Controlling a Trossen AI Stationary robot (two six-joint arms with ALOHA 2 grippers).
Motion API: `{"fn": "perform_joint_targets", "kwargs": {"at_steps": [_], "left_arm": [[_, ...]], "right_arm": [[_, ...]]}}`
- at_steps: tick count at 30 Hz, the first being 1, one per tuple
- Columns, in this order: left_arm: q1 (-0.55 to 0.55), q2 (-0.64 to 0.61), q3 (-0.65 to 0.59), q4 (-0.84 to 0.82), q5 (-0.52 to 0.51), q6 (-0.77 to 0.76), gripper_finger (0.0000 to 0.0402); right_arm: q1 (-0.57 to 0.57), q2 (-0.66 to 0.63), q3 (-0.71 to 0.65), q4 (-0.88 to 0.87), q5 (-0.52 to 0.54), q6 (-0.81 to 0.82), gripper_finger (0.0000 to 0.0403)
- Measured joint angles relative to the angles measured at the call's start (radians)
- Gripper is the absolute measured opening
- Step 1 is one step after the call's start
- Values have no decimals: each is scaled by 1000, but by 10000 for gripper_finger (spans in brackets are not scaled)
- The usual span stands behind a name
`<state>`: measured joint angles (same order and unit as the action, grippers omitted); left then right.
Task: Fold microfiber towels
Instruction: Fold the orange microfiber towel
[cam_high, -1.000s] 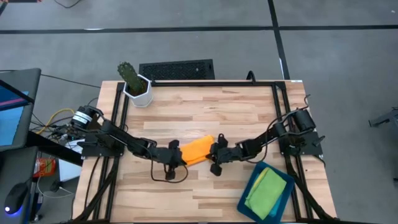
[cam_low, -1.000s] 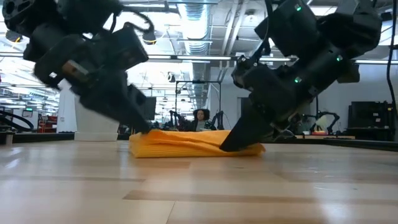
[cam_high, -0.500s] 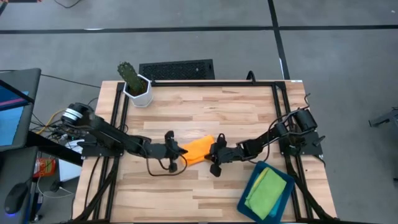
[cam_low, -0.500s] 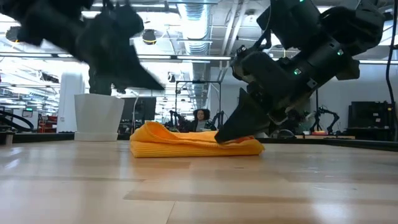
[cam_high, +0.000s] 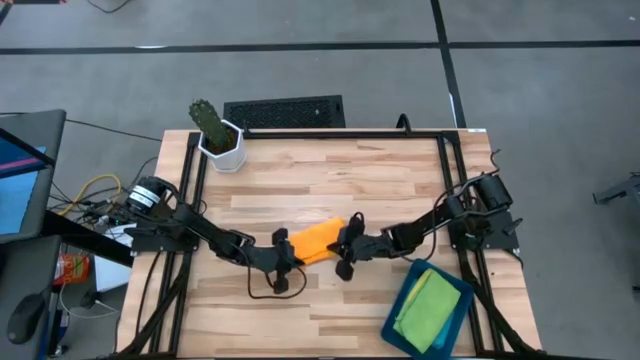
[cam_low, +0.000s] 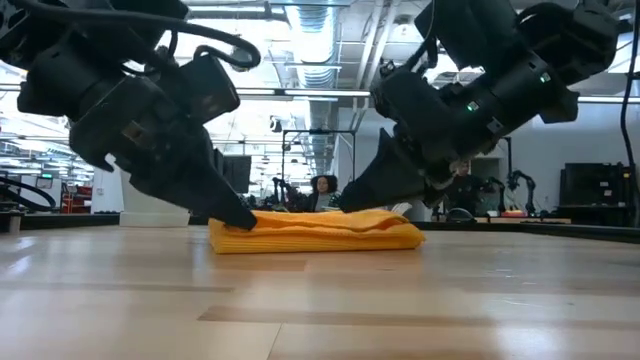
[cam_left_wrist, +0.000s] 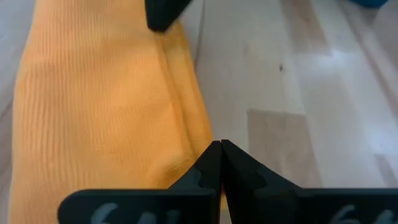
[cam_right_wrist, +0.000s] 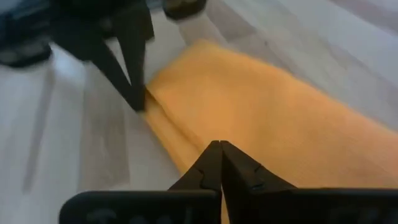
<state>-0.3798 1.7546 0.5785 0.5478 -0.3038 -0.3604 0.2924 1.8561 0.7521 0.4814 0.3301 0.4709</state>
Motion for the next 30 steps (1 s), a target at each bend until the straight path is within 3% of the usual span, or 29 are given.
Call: {"fn": "perform_joint_targets", "kwargs": {"at_steps": [13,17,20,23,26,30], "left_arm": [[-1,-9,0,-41,-16,12,0],[-1,-92,0,-54,-14,33,0],[-1,-207,0,-107,-25,41,0],[-1,-300,2,-161,-111,83,0],[7,-315,1,-202,-180,105,0],[32,-244,1,-155,-140,88,0]], "right_arm": [[33,-4,-98,-54,93,91,25],[27,-9,-103,-51,80,109,34],[32,-67,-108,-66,57,109,33],[36,-173,-106,-102,50,108,29],[23,-294,-105,-163,61,67,28],[-17,-386,-104,-291,152,-4,32]]}}
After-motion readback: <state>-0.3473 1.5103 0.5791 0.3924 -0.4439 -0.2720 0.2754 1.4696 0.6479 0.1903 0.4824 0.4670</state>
